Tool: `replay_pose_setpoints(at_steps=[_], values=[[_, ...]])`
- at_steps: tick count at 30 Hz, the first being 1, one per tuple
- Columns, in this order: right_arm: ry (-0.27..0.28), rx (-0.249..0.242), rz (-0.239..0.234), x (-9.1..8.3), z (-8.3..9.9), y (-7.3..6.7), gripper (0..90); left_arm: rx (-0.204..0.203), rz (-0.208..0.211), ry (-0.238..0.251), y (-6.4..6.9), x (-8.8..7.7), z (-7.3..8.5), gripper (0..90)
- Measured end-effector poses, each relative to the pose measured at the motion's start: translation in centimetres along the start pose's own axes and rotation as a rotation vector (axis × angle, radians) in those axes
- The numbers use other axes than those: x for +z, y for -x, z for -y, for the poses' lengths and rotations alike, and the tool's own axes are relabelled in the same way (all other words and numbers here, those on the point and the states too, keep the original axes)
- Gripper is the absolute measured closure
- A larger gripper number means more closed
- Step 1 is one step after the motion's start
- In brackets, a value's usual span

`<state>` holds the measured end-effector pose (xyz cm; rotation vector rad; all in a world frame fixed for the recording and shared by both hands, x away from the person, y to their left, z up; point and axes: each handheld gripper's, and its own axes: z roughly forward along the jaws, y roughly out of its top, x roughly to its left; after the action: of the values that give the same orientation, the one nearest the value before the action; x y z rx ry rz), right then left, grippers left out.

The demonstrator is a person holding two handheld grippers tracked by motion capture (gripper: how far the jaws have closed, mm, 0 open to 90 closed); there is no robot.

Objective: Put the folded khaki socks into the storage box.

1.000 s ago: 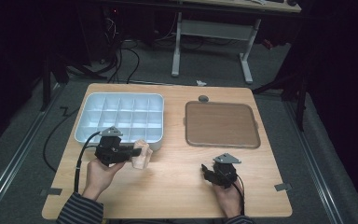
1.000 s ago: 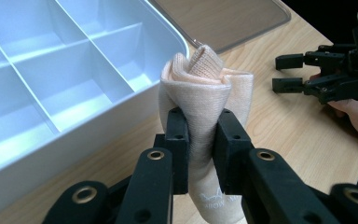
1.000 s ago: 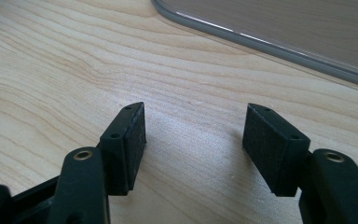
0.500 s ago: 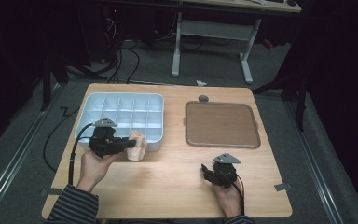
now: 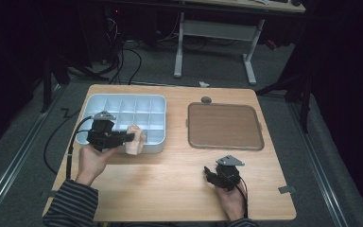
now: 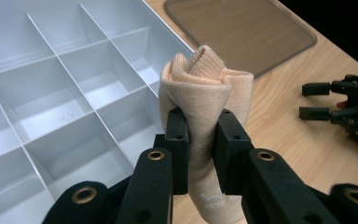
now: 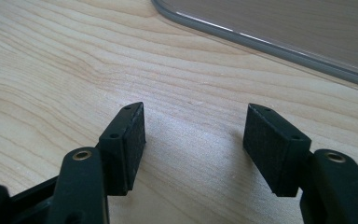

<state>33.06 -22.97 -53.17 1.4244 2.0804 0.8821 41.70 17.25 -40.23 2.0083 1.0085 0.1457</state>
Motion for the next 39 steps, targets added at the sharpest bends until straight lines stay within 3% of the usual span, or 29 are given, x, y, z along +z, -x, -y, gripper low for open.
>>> replay_pose_setpoints(at_steps=[6, 23, 39], values=[[0.0, 0.0, 0.0, 0.0, 0.0, 0.0, 39.1, -0.001, -0.024, -0.004, -0.7, -0.1, -0.7, 78.0], [0.0, 0.001, 0.001, 0.0, 0.0, 0.0, 39.0, -0.077, -0.043, 0.003, -4.0, 0.7, -0.9, 77.9], [0.0, 0.002, 0.001, 0.0, 0.0, 0.0, 39.0, -0.105, -0.061, -0.054, -6.1, 2.2, -0.6, 77.9]])
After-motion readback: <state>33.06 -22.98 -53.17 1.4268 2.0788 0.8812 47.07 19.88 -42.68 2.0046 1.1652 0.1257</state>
